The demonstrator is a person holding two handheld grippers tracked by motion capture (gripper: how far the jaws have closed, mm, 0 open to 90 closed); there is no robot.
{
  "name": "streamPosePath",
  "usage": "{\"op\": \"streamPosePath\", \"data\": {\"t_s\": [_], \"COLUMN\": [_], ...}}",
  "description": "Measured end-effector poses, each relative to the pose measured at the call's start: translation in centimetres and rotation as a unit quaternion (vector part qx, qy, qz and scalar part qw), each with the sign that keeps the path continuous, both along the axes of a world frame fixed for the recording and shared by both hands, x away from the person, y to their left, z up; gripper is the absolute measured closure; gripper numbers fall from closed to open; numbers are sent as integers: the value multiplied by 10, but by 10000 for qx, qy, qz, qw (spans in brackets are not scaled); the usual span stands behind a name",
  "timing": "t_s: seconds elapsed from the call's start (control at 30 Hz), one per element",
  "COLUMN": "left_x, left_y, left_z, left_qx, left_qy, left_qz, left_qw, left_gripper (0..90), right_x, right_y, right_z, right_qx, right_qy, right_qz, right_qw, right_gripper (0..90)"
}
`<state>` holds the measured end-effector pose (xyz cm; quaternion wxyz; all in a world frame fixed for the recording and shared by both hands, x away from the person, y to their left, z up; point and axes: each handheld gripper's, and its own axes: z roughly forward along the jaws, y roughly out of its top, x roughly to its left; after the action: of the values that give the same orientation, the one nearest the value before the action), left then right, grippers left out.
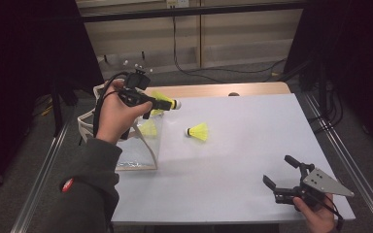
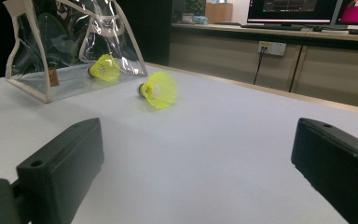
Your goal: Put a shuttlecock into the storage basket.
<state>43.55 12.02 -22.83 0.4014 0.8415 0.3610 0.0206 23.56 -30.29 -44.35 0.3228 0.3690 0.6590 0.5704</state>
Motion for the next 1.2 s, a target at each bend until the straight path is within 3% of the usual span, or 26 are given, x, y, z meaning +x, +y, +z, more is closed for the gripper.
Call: {"op": "streamPosePath", "data": {"t_s": [1.2], "left_x": [2], "left_y": [25], "left_z": [13], "left_qx": [23], "left_qy": [-108], "left_qz": [266], "left_qw": [9996], "left_gripper": [852], "right_x": [0], "right_y": [0], "right_z": [0], "right_qx": [-2], "right_qy": [1], "right_qz": [-7], "right_qw": [10000], "right_gripper": [21]}}
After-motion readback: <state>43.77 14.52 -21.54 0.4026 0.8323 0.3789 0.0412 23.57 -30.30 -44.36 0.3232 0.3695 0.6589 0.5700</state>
